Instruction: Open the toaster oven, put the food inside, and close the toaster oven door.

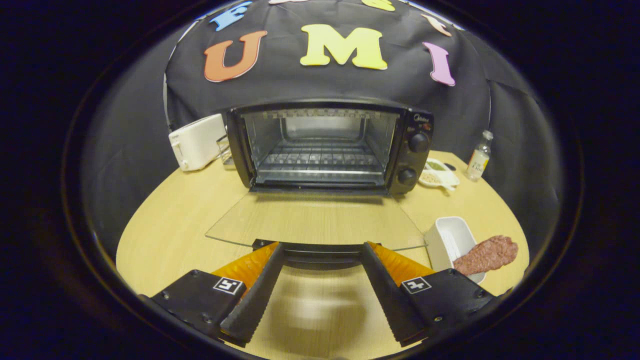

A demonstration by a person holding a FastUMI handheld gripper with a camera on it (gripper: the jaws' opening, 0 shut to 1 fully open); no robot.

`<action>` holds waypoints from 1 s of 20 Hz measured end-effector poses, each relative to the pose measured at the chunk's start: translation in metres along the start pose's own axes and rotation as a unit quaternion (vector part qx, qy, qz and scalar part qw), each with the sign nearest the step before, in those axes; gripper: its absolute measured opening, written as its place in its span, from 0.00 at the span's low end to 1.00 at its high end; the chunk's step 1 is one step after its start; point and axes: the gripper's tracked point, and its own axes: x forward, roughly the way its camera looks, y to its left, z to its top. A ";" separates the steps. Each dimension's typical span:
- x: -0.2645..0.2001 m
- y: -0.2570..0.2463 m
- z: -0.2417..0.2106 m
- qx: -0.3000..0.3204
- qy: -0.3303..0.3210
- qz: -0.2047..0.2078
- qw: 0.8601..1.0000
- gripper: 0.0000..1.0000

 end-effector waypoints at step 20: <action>-0.025 -0.031 0.015 -0.022 -0.011 0.019 1.000 1.00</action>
